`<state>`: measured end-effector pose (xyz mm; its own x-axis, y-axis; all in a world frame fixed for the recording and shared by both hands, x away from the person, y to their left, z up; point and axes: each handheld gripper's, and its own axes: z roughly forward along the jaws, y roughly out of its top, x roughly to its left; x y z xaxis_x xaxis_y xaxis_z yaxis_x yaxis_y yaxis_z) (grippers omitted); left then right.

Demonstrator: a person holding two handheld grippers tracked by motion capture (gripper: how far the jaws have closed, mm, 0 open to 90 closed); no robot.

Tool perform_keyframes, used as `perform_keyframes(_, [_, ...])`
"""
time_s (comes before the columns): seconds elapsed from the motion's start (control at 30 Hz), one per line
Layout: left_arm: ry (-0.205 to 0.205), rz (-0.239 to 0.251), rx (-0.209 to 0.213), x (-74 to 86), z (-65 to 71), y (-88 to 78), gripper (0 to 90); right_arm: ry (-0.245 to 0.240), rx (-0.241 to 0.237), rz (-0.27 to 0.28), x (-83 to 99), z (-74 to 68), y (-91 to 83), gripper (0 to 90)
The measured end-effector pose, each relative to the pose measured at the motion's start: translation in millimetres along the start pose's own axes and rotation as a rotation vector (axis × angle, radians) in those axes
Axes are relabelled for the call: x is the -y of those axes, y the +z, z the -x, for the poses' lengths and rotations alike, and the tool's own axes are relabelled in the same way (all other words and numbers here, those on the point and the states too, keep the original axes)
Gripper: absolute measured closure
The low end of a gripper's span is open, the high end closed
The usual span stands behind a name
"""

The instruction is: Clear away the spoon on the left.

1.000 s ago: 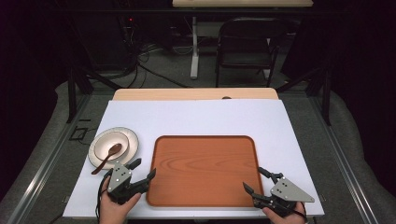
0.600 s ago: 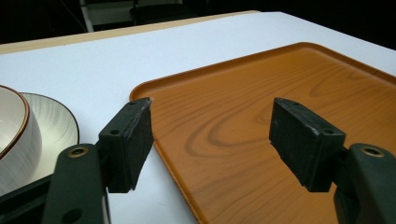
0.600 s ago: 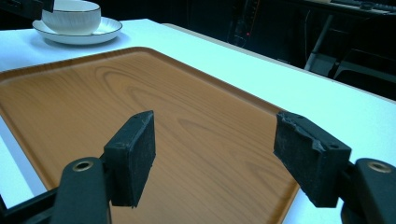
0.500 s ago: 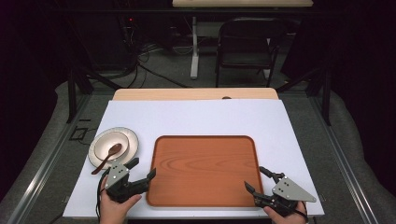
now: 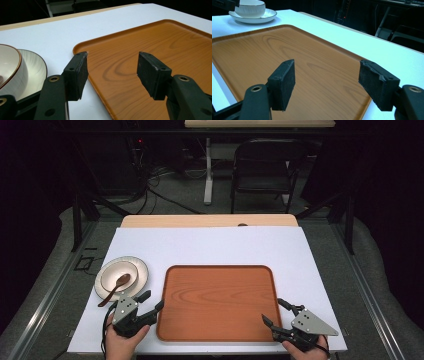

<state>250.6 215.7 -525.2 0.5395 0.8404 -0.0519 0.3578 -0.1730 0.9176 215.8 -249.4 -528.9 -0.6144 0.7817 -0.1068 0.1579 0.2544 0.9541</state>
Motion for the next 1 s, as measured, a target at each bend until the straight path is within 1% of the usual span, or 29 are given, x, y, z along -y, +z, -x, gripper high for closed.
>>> perform_keyframes(0.03, [-0.020, 0.003, 0.003, 0.2, -0.9, -0.5, 41.3, -0.002, -0.001, 0.000, -0.2, 0.0, 0.1, 29.2])
perform_keyframes(0.07, [-0.024, 0.001, -0.003, 0.1, -2.4, -1.8, 41.2, -0.003, -0.001, 0.001, -0.4, 0.0, 0.3, 29.1])
perform_keyframes(0.1, [-0.029, 0.013, -0.016, 0.3, -2.8, -2.8, 40.6, -0.003, -0.001, 0.000, -0.5, -0.1, 0.6, 29.2])
perform_keyframes(0.17, [-0.043, 0.014, -0.023, 0.0, -4.3, -6.9, 40.7, -0.004, -0.001, -0.002, -0.9, -0.4, 1.1, 29.2])
perform_keyframes(0.2, [-0.043, 0.014, -0.023, 0.0, -4.3, -6.9, 41.4, -0.006, -0.003, 0.001, -1.2, -0.6, 1.1, 29.2])
perform_keyframes(0.23, [-0.042, 0.011, -0.056, -0.9, -5.1, -12.1, 42.1, -0.007, -0.003, 0.003, -1.4, -0.8, 1.0, 29.2])
perform_keyframes(0.27, [-0.042, 0.011, -0.056, -0.9, -5.1, -12.1, 43.8, -0.007, -0.002, 0.003, -1.6, -1.1, 0.8, 29.2])
perform_keyframes(0.3, [-0.053, 0.012, -0.097, -2.3, -6.8, -17.9, 44.7, -0.007, -0.002, 0.002, -1.7, -1.2, 0.7, 29.2])
perform_keyframes(0.37, [-0.087, 0.021, -0.095, -3.2, -10.8, -23.0, 51.3, -0.008, -0.001, 0.001, -1.8, -1.3, 0.6, 29.2])
perform_keyframes(0.4, [-0.105, 0.019, -0.094, -3.3, -13.1, -25.1, 53.0, -0.007, -0.001, 0.002, -1.7, -1.2, 0.6, 29.2])
perform_keyframes(0.47, [-0.133, 0.016, -0.107, -3.0, -16.4, -28.5, 58.8, -0.007, 0.000, 0.002, -1.6, -0.6, 0.4, 29.2])
perform_keyframes(0.6, [-0.163, 0.000, -0.136, -4.1, -20.8, -34.1, 67.5, 0.000, -0.001, 0.002, -1.3, 0.2, -0.1, 29.2])
perform_keyframes(0.67, [-0.165, -0.010, -0.152, -4.7, -21.7, -36.3, 71.2, 0.000, -0.001, 0.002, -1.4, 0.3, -0.5, 29.2])
perform_keyframes(0.83, [-0.145, -0.055, -0.197, -5.4, -23.8, -41.2, 83.0, -0.007, 0.002, 0.005, -1.6, 0.5, -1.0, 29.2])
perform_keyframes(0.93, [-0.134, -0.075, -0.219, -5.0, -25.8, -45.0, 87.9, -0.014, 0.011, 0.013, -1.9, 0.2, -1.8, 29.1])
perform_keyframes(1.0, [-0.133, -0.083, -0.231, -4.1, -27.6, -47.4, 89.7, -0.007, 0.014, 0.021, -2.3, 0.1, -2.6, 28.3])
